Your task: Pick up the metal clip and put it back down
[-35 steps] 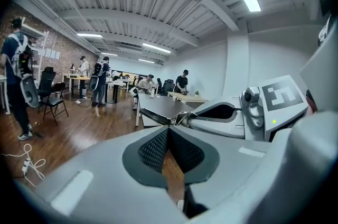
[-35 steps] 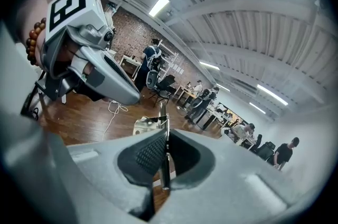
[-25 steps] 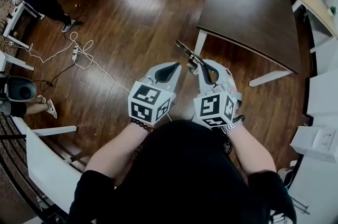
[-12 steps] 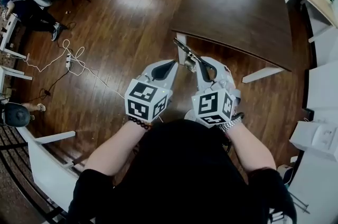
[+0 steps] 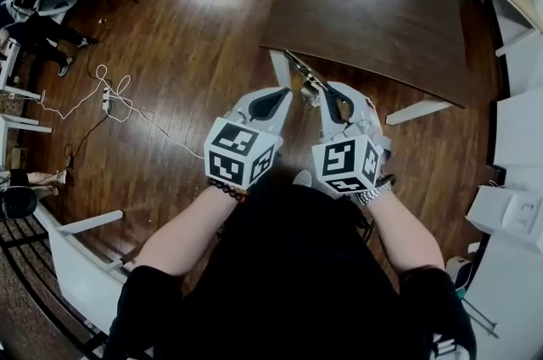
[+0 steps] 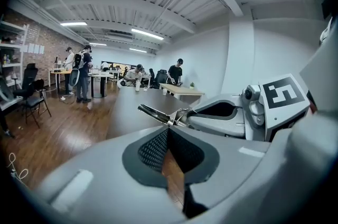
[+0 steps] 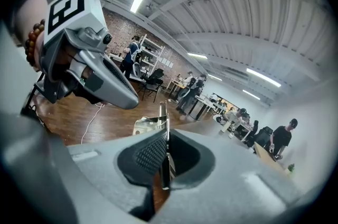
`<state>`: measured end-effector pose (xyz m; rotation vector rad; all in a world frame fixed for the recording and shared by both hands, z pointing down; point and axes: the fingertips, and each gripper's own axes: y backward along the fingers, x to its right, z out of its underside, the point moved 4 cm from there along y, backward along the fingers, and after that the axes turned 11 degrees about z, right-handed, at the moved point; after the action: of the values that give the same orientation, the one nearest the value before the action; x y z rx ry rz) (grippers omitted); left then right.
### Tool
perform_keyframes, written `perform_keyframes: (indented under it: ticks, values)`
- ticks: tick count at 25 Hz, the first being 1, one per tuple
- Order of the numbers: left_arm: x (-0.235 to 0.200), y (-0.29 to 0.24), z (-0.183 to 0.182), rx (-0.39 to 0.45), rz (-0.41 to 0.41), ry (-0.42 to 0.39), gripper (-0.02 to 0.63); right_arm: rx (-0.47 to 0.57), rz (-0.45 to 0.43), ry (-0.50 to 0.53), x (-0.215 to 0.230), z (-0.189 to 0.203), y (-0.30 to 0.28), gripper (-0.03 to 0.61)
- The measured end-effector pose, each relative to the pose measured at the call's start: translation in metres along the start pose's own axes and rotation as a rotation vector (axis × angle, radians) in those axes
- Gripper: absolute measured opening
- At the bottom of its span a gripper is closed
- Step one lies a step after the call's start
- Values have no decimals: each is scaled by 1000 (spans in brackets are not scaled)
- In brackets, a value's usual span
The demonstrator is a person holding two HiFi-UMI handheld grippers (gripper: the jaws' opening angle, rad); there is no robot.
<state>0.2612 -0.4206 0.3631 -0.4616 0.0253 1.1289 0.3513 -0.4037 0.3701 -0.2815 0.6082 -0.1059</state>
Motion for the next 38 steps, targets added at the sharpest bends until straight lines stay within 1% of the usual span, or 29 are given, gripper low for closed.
perform_keyframes:
  ticks: [7, 10, 21, 28, 34, 38]
  values:
    - [-10, -34, -15, -18, 55, -10, 14, -38, 39, -17, 25, 12, -21, -2]
    - [-21, -50, -18, -27, 82, 2, 14, -63, 52, -15, 32, 17, -34, -2]
    - [-79, -114, -39, -66, 184, 25, 15, -178, 102, 2, 62, 37, -107, -2]
    - [-116, -142, -49, -92, 242, 38, 14, -259, 137, 23, 76, 48, -154, -2]
    - [-132, -164, -57, -101, 270, 50, 14, -302, 151, 42, 88, 60, -177, -2]
    - [-138, -185, -60, -116, 269, 52, 15, -312, 148, 59, 103, 74, -195, -2]
